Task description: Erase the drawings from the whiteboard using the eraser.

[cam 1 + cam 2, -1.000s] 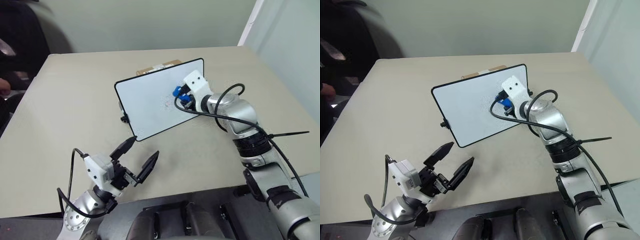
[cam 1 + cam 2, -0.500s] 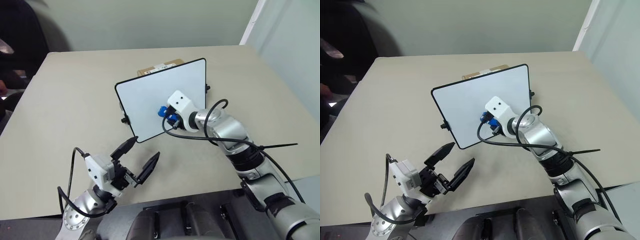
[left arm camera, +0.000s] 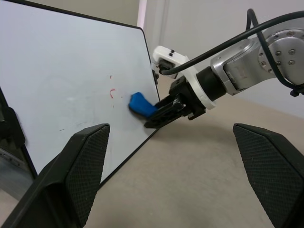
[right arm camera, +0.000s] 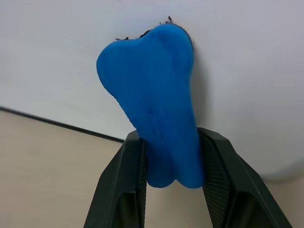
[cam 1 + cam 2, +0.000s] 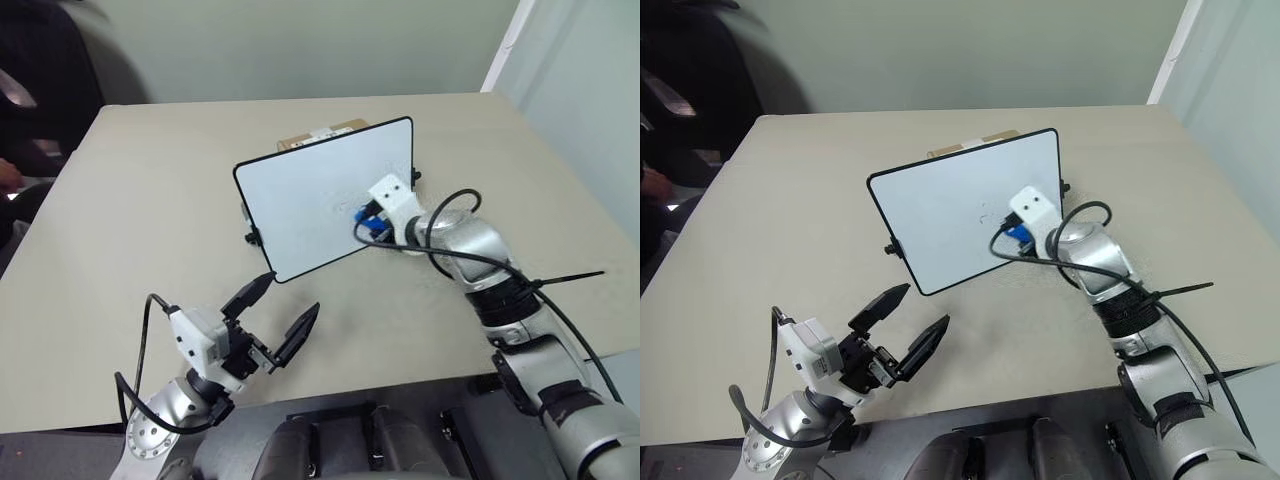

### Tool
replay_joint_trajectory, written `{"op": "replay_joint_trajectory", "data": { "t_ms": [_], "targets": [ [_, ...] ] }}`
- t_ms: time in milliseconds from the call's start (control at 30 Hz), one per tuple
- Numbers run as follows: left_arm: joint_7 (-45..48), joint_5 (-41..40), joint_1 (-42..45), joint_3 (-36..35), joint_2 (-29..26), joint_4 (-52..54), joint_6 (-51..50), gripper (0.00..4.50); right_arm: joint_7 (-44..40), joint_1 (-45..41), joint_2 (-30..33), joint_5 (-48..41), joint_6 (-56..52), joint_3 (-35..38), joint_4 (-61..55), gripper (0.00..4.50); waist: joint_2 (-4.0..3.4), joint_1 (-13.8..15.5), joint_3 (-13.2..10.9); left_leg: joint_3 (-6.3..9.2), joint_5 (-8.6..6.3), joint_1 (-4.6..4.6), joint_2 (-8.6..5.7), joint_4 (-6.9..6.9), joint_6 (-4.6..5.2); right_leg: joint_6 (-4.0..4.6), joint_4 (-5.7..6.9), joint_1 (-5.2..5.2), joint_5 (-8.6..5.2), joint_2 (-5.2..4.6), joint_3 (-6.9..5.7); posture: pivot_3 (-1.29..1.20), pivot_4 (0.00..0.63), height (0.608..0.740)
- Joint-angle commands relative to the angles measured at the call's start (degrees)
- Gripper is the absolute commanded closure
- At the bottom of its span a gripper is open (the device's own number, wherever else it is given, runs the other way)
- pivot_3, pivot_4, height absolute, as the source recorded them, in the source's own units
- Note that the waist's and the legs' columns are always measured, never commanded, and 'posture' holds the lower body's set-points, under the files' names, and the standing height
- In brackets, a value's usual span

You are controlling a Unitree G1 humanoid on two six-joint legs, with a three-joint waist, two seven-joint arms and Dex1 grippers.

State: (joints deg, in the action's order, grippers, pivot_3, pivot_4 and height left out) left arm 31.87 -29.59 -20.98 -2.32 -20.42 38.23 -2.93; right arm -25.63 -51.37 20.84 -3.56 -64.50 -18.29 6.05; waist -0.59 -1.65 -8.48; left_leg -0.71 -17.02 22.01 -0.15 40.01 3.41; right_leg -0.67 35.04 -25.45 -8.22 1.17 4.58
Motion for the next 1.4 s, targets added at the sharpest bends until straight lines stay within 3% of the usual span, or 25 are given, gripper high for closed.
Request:
{"op": "replay_joint_trajectory", "data": {
  "t_ms": [33, 400, 600, 1100, 1400],
  "targets": [
    [-0.1, -0.5, 0.7, -0.3, 0.0, 1.1, 0.2, 0.00, 1.2, -1.8, 0.4, 0.9, 0.2, 2.2, -0.9, 2.93, 0.00, 0.0, 0.0, 0.00, 0.01, 0.00, 0.01, -0.02, -0.02, 0.00, 0.02, -0.02, 0.00, 0.01, 0.00, 0.00, 0.150, 0.740],
    [0.2, -0.5, 1.3, 0.0, 0.0, 0.7, 0.1, 0.00, -3.8, -1.2, -3.0, -1.9, 2.3, -1.3, -10.1, 2.93, -0.01, -0.3, 0.0, 0.00, 0.09, 0.03, 0.04, -0.12, -0.21, -0.07, -0.02, -0.07, -0.14, 0.06, -0.02, 0.00, 0.150, 0.740],
    [0.4, -0.8, 1.1, 0.3, 0.1, 0.8, 0.0, 0.00, -4.3, -2.2, -6.5, -1.5, 2.9, -4.5, -8.9, 2.93, -0.01, -0.7, 0.0, -0.01, 0.07, 0.03, 0.02, -0.02, -0.24, -0.10, -0.08, -0.03, -0.15, 0.05, 0.01, 0.00, 0.150, 0.740],
    [0.3, -0.3, 1.0, 0.5, 0.6, 0.2, 0.7, 0.00, 2.3, -3.5, -3.4, 1.8, 1.2, 3.1, 2.5, 2.93, -0.01, -0.3, 0.0, 0.01, 0.17, -0.04, 0.02, 0.01, -0.05, 0.16, -0.01, -0.01, 0.18, 0.05, 0.01, 0.00, 0.150, 0.740],
    [0.8, -0.2, 1.7, 1.3, 0.5, -0.3, 0.5, 0.00, -0.7, -2.6, -4.2, -0.4, 1.2, 1.1, -5.0, 2.93, -0.01, -0.6, 0.0, 0.00, 0.10, 0.13, 0.04, -0.17, -0.20, 0.03, -0.03, -0.19, 0.07, 0.06, 0.00, 0.00, 0.150, 0.740]
  ]
}}
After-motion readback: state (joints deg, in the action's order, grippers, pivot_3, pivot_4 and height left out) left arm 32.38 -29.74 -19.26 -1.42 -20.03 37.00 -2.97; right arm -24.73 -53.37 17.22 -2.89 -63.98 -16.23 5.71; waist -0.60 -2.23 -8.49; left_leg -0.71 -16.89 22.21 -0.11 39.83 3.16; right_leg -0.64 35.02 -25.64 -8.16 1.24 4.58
